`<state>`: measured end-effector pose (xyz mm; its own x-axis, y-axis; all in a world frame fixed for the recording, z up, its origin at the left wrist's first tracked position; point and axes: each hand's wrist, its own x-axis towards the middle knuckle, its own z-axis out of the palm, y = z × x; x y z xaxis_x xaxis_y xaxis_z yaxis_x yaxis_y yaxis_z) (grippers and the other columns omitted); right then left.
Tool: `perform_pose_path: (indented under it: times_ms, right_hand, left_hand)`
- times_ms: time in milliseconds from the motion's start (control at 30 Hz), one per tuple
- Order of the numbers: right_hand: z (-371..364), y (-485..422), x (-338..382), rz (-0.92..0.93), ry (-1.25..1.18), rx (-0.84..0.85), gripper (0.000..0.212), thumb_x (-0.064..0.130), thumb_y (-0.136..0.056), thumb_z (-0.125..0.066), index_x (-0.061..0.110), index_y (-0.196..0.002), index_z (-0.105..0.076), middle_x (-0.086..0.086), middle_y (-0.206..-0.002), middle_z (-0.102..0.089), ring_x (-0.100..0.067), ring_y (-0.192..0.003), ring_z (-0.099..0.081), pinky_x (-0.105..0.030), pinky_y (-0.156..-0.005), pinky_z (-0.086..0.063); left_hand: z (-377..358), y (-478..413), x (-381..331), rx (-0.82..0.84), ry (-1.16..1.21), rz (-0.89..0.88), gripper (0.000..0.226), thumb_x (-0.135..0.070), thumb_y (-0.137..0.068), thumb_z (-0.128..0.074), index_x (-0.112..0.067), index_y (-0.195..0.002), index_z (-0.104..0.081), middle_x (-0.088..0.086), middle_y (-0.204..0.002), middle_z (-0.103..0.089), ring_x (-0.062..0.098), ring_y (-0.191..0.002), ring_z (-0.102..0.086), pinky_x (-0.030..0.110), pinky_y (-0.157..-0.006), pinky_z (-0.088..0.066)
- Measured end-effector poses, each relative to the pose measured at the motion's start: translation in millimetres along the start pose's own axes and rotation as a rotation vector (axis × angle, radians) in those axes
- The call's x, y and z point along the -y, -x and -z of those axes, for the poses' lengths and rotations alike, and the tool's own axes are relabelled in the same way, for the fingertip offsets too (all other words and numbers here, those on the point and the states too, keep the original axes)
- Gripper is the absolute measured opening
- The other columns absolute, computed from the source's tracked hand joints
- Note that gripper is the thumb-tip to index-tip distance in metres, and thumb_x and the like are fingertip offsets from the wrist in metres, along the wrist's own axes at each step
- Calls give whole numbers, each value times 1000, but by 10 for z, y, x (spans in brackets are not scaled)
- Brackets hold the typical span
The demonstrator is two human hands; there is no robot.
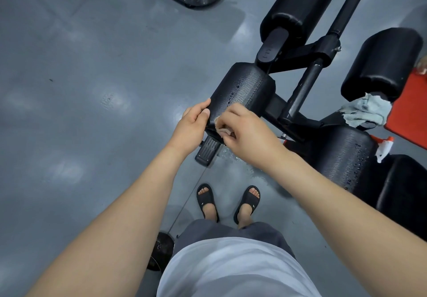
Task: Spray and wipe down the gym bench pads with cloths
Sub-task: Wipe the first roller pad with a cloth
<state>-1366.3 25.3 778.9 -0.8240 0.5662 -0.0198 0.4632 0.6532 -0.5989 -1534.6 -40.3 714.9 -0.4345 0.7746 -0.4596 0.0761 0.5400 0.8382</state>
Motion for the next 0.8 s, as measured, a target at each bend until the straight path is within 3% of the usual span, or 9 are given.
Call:
perform_pose_path:
  times_ms: [67, 133, 267, 367, 533, 667, 800]
  right_hand:
    - [30, -28, -8, -3, 60, -5, 22, 11, -88, -64, 15, -109, -60, -3, -104, -56, -32, -86, -57, -37, -83, -47]
    - [123, -120, -64, -54, 135, -28, 28, 15, -91, -63, 15, -118, -60, -7, -111, -57, -35, -91, -59, -33, -80, -44]
    - [372, -436, -307, -219, 200, -93, 20, 16, -94, -57, 12, -113, -62, -12, -114, -56, -40, -97, -60, -45, -82, -51]
    - [436, -565, -405, -308, 180, -130, 19, 13, -94, -58, 9, -113, -61, -14, -113, -55, -36, -98, -59, -43, -82, -51]
    - [247, -264, -126, -225, 107, -72, 16, 17, -91, -65, 9, -104, -64, -12, -104, -58, -31, -92, -60, -33, -78, -44]
    - [258, -169, -87, -84, 76, 23, 10, 16, -90, -65, 13, -100, -65, -4, -98, -56, -30, -91, -61, -40, -77, -49]
    - [522, -522, -418, -230, 171, -36, 16, 15, -93, -60, 14, -107, -67, -10, -109, -57, -31, -97, -58, -33, -76, -43]
  left_hand:
    - [3, -22, 31, -9, -8, -6, 36, -38, -106, -43, -47, -140, -54, -10, -141, -47, 9, -130, -50, 40, -109, -46]
    - [10, -29, 49, -2, -26, -3, 37, -40, -105, -43, -47, -139, -54, -12, -141, -47, 10, -132, -49, 46, -116, -39]
    - [7, -17, 50, 3, -43, -3, 37, -43, -103, -43, -47, -139, -54, -12, -141, -48, 12, -134, -48, 48, -117, -37]
    - [-5, -16, 54, 2, -45, -1, 36, -41, -105, -43, -47, -139, -54, -12, -141, -47, 11, -134, -48, 48, -117, -37]
    - [-6, -25, 72, 0, -36, 0, 36, -42, -105, -42, -47, -139, -53, -11, -143, -47, 12, -133, -48, 48, -117, -38]
    - [-11, -12, 59, 9, -32, 1, 36, -47, -103, -40, -51, -135, -53, -11, -144, -48, 12, -133, -49, 49, -116, -39]
    - [12, 2, 35, 17, -31, 33, 36, -59, -93, -37, -62, -125, -51, -11, -145, -51, 10, -132, -50, 48, -115, -40]
